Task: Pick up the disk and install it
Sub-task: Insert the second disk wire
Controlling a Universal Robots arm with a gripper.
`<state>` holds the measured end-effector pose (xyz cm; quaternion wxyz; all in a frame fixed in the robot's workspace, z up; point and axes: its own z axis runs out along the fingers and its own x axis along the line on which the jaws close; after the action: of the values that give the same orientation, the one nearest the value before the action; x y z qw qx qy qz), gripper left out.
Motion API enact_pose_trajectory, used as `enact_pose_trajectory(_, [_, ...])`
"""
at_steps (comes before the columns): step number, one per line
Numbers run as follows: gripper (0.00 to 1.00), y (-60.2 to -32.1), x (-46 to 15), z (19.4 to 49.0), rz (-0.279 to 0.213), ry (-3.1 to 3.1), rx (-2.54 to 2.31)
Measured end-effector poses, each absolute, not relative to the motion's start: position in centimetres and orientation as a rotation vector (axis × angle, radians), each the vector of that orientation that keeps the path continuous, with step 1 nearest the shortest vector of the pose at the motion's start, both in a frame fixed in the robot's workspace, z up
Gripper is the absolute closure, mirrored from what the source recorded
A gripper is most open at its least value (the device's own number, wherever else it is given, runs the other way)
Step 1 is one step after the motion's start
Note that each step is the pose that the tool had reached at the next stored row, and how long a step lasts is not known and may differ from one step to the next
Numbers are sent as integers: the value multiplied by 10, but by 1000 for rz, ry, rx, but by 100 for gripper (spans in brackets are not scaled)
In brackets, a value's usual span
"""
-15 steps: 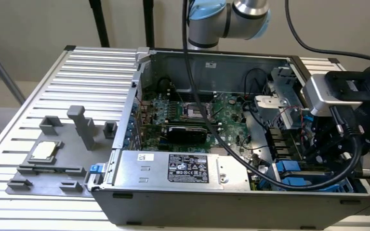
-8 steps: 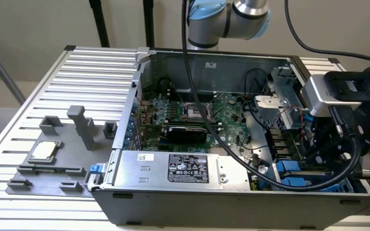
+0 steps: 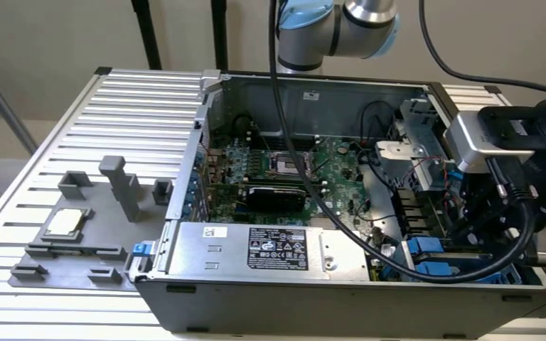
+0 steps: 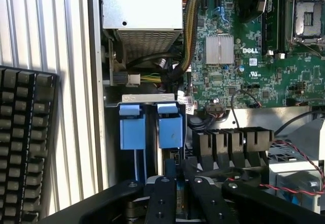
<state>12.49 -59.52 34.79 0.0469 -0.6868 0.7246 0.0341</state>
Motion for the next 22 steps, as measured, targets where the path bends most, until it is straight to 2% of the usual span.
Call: enact_pose_trajectory(22, [84,-593,122,346,58,2202,-2091])
